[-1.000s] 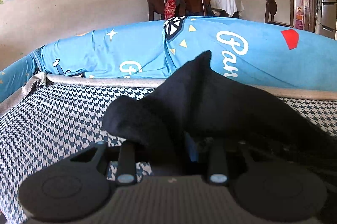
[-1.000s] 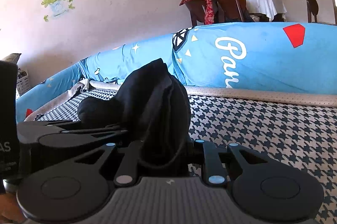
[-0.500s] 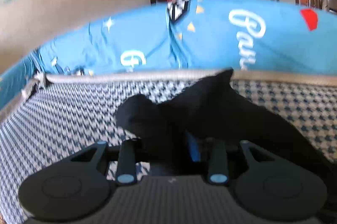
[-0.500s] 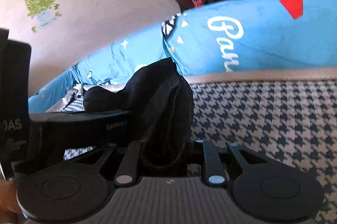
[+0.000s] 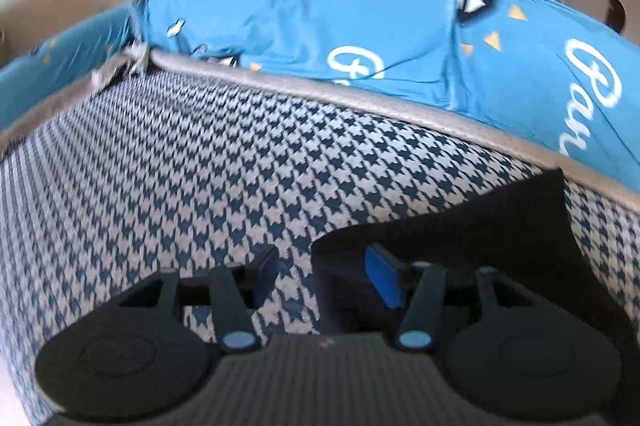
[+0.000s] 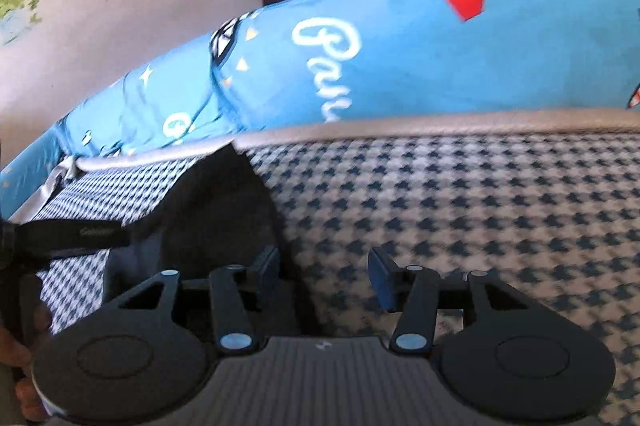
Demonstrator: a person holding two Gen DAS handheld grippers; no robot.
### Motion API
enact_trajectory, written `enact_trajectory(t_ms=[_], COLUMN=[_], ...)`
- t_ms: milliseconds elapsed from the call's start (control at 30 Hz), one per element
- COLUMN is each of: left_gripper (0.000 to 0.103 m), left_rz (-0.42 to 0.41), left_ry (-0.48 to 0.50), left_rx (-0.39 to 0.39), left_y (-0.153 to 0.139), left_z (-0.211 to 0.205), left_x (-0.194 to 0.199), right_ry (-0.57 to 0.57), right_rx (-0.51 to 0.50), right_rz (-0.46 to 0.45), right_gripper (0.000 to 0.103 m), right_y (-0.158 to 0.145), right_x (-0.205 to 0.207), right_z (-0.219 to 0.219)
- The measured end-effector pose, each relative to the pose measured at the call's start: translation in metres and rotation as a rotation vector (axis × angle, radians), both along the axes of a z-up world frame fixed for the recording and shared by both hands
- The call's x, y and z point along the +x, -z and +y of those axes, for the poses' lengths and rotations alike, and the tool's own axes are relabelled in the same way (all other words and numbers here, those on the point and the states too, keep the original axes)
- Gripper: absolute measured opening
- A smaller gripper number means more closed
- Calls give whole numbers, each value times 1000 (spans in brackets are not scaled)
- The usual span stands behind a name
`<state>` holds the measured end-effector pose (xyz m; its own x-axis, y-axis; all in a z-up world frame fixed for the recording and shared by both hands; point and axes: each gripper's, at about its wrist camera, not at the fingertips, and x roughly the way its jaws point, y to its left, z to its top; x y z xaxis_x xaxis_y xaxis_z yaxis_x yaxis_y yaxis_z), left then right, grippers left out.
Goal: Fold clothes
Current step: 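Lower the black bundle back onto the sofa seat with both grippers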
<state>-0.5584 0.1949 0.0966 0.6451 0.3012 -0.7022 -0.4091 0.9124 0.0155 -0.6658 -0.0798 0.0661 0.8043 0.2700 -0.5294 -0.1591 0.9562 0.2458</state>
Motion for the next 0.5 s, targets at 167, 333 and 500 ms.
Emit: enact_trajectory(t_ms=[167, 333, 500], left_gripper=[53, 58, 68], left_rz=[4, 20, 37], left_ry=[-23, -45, -54], left_rx=[-35, -61, -47], left_y=[5, 15, 22], left_z=[10, 17, 18], left_x=[3, 11, 15], right_ry=[-60, -206, -198], right_rx=[43, 50, 1], right_rz=[-61, -84, 5], right_gripper=[32, 30, 29], right_y=[-11, -13, 6], right_x=[-8, -14, -4], right_z=[-1, 17, 24])
